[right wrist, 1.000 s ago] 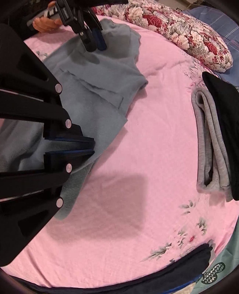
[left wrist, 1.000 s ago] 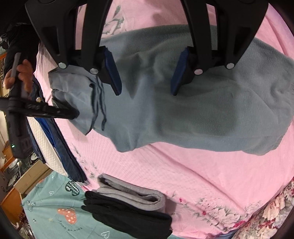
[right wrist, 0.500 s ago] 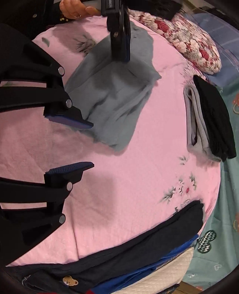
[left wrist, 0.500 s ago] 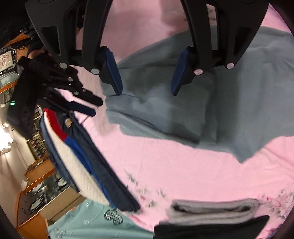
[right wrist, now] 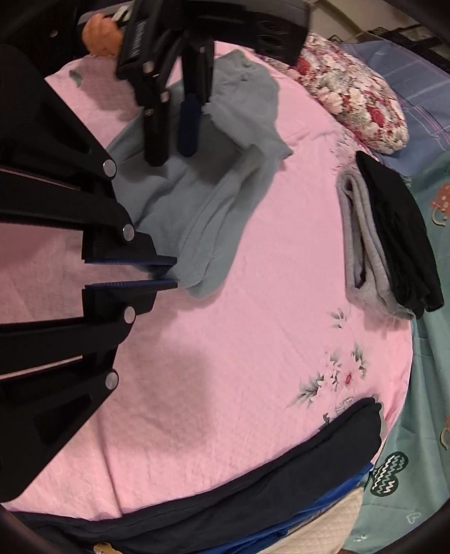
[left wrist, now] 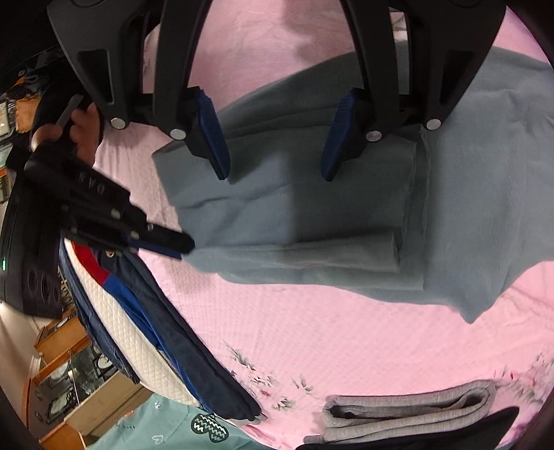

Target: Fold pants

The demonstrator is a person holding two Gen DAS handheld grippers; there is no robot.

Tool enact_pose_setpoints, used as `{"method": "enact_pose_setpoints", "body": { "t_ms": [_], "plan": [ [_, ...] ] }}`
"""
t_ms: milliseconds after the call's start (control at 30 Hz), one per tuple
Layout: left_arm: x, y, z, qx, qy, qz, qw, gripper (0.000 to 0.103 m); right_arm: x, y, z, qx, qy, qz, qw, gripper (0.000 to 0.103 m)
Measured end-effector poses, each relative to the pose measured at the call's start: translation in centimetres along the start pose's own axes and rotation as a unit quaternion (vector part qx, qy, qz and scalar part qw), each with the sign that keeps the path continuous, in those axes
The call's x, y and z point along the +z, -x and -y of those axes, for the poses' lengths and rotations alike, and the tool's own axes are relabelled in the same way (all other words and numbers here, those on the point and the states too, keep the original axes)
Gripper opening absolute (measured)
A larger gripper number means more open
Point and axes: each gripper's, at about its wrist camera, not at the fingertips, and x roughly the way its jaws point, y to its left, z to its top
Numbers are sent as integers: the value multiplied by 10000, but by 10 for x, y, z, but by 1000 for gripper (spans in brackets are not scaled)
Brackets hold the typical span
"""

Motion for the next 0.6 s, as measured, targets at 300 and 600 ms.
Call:
{"method": "enact_pose_setpoints", "body": {
  "t_ms": [300,600],
  "plan": [
    [-3,2,-8,-218,31,20,9998,56,26,-17,22,176,-340,-121,9992,7],
    [34,-3,-2,-185,104,-304,9993,56,15,-35,11,-296,26,-537,9981,7]
  ]
}}
